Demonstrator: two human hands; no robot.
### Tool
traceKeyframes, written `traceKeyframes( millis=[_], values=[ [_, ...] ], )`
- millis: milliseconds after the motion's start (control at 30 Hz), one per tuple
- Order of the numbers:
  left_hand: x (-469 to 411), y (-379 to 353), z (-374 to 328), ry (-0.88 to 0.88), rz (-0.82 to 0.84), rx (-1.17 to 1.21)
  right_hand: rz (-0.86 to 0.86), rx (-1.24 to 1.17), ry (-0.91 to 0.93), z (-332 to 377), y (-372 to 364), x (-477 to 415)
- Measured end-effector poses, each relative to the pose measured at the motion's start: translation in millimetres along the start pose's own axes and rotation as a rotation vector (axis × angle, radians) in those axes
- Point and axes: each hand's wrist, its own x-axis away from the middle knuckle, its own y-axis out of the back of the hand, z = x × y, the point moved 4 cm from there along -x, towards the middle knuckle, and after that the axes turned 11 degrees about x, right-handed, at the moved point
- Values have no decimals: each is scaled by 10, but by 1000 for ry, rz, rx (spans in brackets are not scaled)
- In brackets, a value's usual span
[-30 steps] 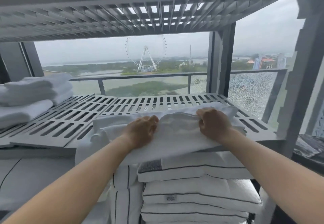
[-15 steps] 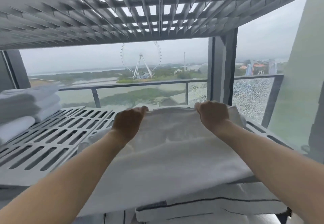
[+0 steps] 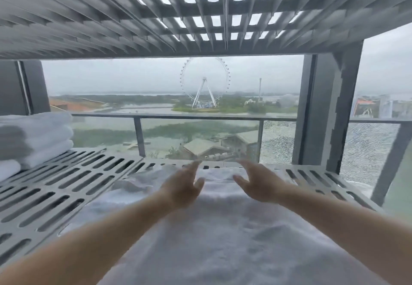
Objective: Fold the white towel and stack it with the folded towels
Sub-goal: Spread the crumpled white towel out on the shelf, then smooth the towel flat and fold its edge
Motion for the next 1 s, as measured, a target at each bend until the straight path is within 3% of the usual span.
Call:
traceKeyframes(
  millis=[100,200,500,667,900,1000],
  values=[
    [150,-268,122,-76,235,-129,116,-18,193,69,-290,136],
    [82,-299,177,-64,309,-204,166,29,263,43,-403,169],
    [-257,-396,125,-63,481,-234,176,-4,285,-1,-428,-19],
    [-363,-471,66,-53,504,-229,323,130,204,-230,-500,-111],
    [-331,-652,-69,-70,494,-206,436,128,222,-400,-335,-100],
    [-374,-628,-90,-15,593,-173,368,71,173,-438,-167,-264]
  ],
)
